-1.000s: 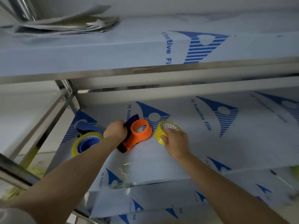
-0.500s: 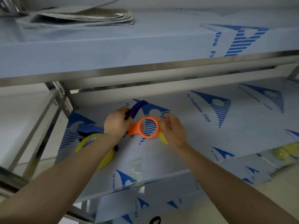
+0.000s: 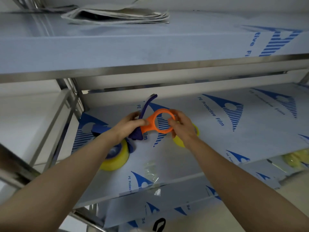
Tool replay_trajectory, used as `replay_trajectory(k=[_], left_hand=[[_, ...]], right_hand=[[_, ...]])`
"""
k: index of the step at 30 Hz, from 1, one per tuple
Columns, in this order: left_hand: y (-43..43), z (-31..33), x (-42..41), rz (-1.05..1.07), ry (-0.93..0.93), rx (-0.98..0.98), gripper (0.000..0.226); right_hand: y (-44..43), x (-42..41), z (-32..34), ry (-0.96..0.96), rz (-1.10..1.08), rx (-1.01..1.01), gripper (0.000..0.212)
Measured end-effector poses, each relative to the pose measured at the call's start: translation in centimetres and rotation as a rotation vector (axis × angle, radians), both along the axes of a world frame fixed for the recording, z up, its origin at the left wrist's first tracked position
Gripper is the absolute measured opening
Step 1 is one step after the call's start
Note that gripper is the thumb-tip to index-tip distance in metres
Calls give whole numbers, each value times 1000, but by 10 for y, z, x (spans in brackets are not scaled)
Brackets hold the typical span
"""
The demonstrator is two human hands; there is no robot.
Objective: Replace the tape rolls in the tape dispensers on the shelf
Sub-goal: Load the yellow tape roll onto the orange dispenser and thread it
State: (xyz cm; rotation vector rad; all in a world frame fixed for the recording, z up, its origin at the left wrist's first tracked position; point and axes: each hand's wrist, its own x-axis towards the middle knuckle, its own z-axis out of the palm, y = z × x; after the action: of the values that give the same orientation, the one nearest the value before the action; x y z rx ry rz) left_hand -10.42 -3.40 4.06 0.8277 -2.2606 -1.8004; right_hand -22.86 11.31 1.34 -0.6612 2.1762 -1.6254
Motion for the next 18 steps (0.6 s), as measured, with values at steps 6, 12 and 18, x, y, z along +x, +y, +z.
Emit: replay_trajectory(k=[6, 12, 18], left_hand=[[2, 0, -1, 141, -19, 56, 21], [4, 8, -13, 229, -90, 138, 28], [11, 2, -21, 255, -103, 216, 36]], right_hand=[[7, -13, 1, -255, -83, -1, 25], [48, -38, -8, 282, 147, 620, 37], [54, -41, -29, 640, 351, 913, 37]])
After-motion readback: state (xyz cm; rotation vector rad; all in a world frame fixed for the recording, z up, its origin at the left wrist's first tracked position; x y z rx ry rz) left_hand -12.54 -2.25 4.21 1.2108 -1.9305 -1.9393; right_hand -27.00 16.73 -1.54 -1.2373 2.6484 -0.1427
